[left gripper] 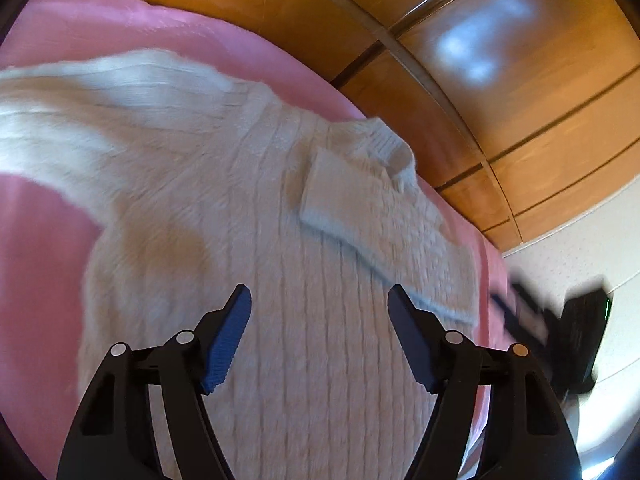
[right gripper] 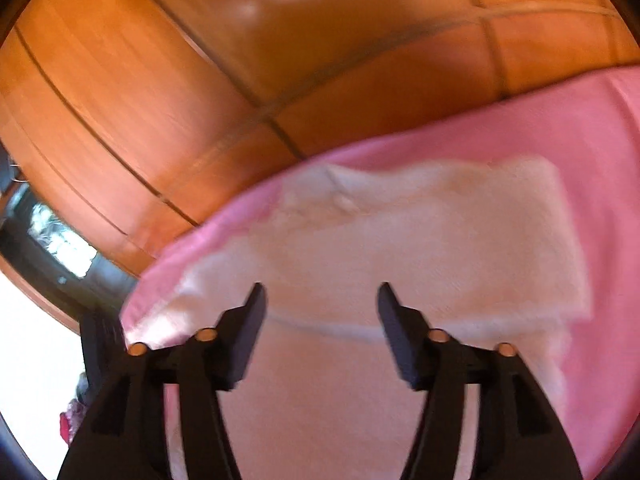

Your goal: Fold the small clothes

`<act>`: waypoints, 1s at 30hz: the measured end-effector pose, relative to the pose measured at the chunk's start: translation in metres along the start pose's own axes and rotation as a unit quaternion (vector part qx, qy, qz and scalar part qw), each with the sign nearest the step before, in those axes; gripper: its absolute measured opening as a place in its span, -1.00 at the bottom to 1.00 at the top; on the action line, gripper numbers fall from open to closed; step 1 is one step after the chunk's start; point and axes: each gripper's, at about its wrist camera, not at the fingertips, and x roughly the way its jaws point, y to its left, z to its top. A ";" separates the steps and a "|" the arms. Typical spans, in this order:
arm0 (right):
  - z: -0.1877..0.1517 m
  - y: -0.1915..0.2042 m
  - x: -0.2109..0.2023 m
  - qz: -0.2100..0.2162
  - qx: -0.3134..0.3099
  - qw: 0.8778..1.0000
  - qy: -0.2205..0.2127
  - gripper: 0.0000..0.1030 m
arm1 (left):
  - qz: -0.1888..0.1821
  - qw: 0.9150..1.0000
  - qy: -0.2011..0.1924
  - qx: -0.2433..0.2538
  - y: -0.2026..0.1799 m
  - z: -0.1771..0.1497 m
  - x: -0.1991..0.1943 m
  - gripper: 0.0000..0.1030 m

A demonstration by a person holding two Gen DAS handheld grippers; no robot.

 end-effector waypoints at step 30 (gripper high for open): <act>0.007 -0.045 0.065 -0.195 -0.034 0.980 0.010 0.41 | 0.076 0.997 -0.033 0.002 0.032 0.039 0.016 -0.30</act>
